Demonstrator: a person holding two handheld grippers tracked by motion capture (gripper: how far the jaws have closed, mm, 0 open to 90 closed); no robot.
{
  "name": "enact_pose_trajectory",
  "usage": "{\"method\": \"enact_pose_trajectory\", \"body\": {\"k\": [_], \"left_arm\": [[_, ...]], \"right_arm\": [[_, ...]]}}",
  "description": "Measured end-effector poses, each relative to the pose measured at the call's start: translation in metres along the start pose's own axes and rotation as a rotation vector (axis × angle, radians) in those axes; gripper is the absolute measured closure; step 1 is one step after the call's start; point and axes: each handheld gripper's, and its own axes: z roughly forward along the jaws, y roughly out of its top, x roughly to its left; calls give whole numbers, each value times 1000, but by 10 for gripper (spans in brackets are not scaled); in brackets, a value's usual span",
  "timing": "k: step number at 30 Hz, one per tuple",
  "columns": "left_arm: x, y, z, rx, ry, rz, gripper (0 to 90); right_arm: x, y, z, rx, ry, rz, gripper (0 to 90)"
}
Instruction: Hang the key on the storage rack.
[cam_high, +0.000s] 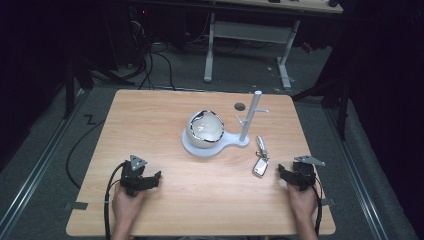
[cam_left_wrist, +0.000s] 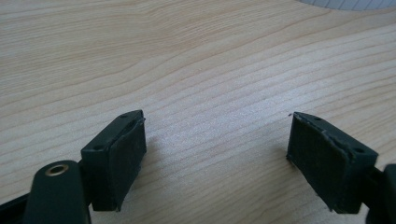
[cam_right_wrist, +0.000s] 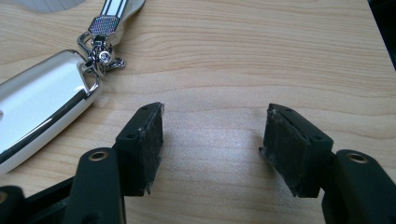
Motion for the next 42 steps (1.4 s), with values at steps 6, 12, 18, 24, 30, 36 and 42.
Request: {"method": "enact_pose_trajectory", "body": {"k": [6,12,18,24,30,36,42], "left_arm": [[0,0,0,0,0,0,199],[0,0,0,0,0,0,199],[0,0,0,0,1,4,199],[0,0,0,0,1,4,199],[0,0,0,0,0,0,199],[0,0,0,0,0,3,200],[0,0,0,0,0,-1,200]], "right_arm": [[0,0,0,-3,3,-1,371],[0,0,0,-2,5,-4,368],[0,0,0,-3,15,-10,378],[0,0,0,-5,24,-13,402],[1,0,-1,-7,36,-27,459],[1,1,-1,-3,19,-5,509],[1,1,-2,-4,23,0,533]]}}
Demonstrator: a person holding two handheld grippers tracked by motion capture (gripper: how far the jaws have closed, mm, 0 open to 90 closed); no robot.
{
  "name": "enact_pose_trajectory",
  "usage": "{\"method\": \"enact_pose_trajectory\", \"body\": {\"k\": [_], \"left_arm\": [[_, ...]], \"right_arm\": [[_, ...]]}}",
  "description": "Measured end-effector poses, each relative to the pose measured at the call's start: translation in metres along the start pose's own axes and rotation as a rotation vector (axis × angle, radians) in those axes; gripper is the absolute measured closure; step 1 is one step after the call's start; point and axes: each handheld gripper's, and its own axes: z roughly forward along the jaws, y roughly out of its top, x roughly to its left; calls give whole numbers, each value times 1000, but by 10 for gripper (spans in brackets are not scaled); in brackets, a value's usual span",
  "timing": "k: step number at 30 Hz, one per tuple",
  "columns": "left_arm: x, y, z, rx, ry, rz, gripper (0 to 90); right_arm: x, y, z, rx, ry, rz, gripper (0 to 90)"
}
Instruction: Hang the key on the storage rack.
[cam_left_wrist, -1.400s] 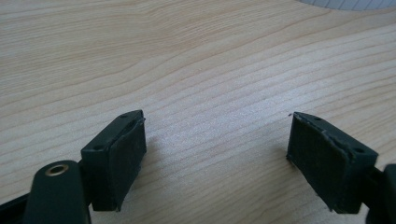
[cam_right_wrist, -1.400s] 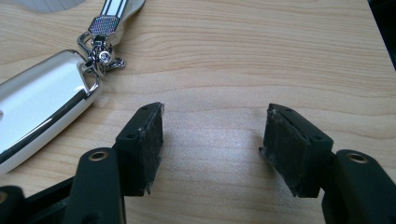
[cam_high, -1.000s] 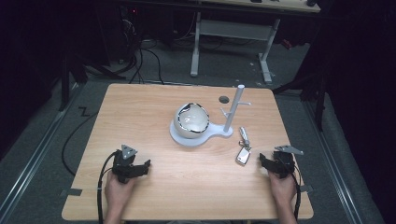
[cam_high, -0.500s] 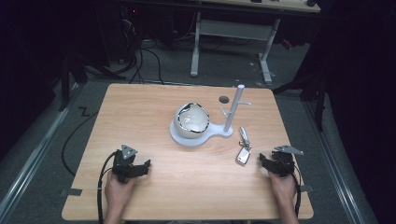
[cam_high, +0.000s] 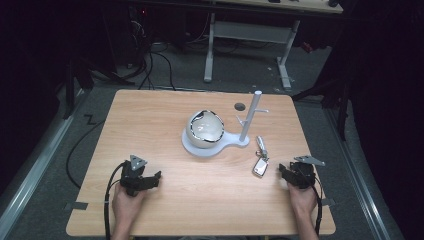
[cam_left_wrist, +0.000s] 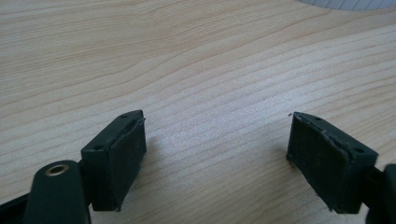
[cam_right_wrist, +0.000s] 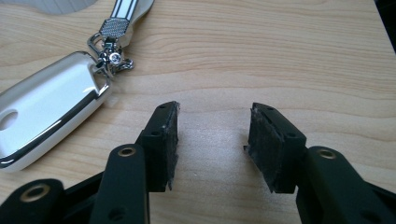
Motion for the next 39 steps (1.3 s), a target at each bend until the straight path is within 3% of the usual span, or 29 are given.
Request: {"method": "enact_pose_trajectory", "body": {"k": [20,30,39], "left_arm": [[0,0,0,0,0,0,200],[0,0,0,0,0,1,199],[0,0,0,0,0,0,200]], "right_arm": [[18,11,-15,-42,127,-1,531],[27,26,-5,-48,167,1,543],[34,41,8,-38,161,-17,554]]}}
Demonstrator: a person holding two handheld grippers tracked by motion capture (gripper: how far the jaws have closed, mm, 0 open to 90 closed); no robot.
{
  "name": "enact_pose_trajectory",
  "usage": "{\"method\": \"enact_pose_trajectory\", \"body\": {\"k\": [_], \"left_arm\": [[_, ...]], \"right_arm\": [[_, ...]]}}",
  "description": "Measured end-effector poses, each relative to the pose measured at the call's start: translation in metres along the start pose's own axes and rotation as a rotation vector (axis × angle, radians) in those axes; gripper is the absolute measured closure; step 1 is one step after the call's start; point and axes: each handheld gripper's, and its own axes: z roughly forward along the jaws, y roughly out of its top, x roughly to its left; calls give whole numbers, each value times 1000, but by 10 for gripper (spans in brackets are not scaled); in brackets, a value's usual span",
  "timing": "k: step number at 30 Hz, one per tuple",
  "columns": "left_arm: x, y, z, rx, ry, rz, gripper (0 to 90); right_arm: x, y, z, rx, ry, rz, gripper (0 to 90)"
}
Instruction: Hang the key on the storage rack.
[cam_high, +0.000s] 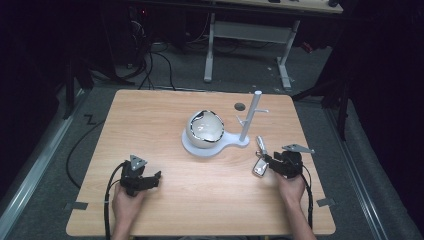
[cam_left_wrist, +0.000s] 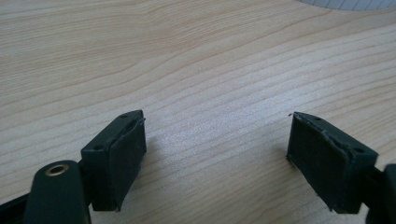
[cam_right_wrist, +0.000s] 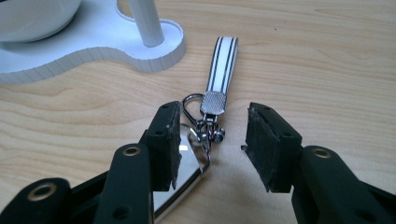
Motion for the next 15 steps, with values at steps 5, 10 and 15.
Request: {"method": "enact_pose_trajectory", "body": {"k": [5,10,15], "left_arm": [[0,0,0,0,0,0,199],[0,0,0,0,0,0,199],[0,0,0,0,0,0,199]], "right_arm": [[3,10,13,24,-11,-15,561],[5,15,23,47,-29,-23,574],[4,17,31,72,-53,-38,601]]}}
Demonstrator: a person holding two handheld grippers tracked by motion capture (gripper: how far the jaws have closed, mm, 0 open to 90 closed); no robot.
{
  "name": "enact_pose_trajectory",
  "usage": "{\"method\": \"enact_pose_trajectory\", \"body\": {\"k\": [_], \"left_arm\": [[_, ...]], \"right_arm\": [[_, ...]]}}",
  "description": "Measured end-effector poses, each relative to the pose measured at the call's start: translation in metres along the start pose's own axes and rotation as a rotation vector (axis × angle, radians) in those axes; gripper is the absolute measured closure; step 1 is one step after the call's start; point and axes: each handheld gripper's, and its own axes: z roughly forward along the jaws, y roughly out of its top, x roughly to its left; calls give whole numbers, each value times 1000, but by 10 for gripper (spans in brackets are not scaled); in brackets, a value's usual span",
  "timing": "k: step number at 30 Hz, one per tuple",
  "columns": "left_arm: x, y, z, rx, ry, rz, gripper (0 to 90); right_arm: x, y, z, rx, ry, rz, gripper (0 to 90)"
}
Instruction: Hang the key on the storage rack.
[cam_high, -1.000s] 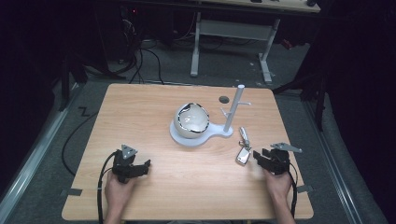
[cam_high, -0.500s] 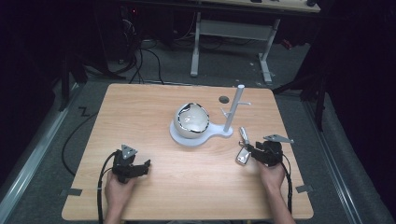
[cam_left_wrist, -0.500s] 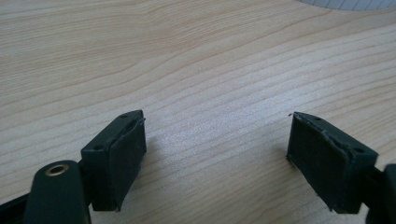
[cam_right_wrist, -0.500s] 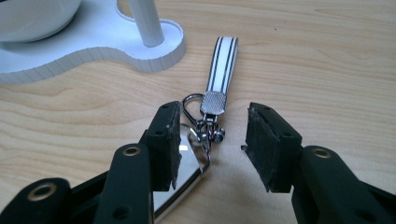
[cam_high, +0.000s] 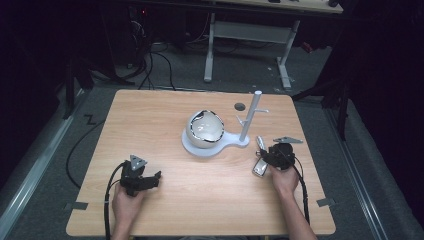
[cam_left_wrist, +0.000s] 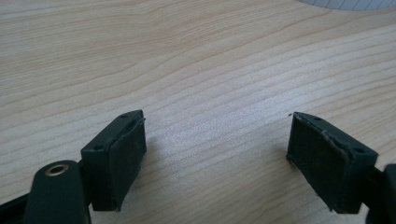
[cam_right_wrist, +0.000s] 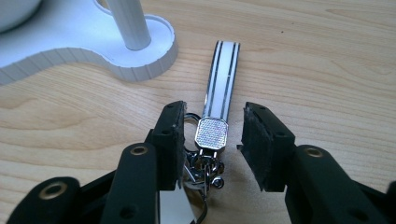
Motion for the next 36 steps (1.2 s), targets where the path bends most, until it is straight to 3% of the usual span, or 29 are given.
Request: {"method": "enact_pose_trajectory", "body": {"k": [9,16,27,32,36], "left_arm": [[0,0,0,0,0,0,199],[0,0,0,0,1,4,200],[0,0,0,0,1,3,199],[0,0,0,0,1,4,199],[0,0,0,0,2,4,198]], "right_arm": [[0,2,11,56,-7,-19,673],[-4,1,13,60,36,-1,738],[-7,-2,8,14,77,-1,748],[-10,-1,-4,-45,124,4,749],[-10,-1,-10,-63,129,-13,749]]}}
